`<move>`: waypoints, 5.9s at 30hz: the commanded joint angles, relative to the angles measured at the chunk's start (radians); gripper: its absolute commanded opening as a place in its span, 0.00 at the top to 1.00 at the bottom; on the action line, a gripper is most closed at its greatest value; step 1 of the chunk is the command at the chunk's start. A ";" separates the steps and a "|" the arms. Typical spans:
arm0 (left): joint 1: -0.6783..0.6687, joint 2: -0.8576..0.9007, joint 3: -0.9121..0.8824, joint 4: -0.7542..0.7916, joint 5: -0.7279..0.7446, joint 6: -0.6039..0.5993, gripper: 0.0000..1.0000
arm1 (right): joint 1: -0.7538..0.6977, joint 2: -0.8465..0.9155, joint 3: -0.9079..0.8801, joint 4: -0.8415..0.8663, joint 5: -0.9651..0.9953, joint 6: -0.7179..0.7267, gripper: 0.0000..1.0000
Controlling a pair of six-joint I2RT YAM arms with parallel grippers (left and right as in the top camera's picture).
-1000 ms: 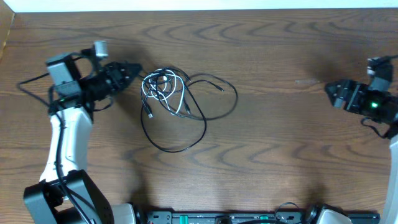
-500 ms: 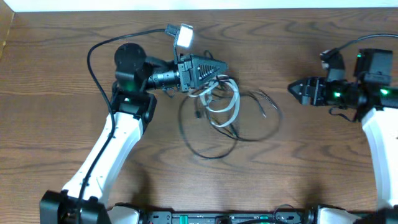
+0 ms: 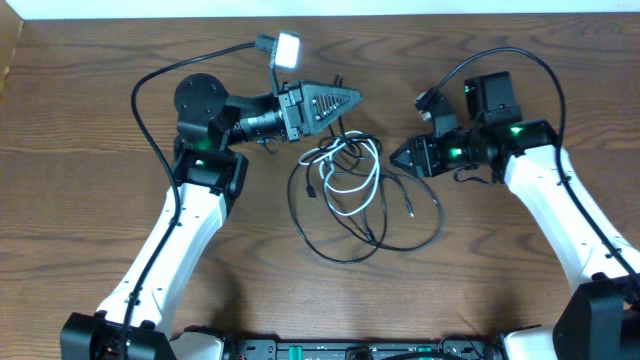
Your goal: Untangle cables
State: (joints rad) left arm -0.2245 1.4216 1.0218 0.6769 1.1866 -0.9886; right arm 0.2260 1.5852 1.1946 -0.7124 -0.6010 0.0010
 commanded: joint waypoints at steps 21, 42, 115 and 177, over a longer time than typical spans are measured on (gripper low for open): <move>0.047 -0.004 0.018 0.014 -0.055 0.007 0.92 | 0.208 0.018 -0.087 0.201 0.197 0.300 0.48; 0.047 -0.004 0.018 0.021 -0.095 0.006 0.92 | 0.299 0.019 -0.184 0.351 0.210 0.389 0.69; 0.187 -0.003 0.018 -0.462 -0.124 0.369 0.92 | 0.087 -0.135 -0.166 0.295 0.001 0.186 0.62; 0.173 -0.004 0.018 -0.429 -0.071 0.329 0.92 | 0.307 0.182 -0.166 0.642 0.262 0.478 0.51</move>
State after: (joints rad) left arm -0.0479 1.4235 1.0283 0.2432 1.0946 -0.6765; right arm 0.5137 1.7950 1.0183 -0.0807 -0.3618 0.4675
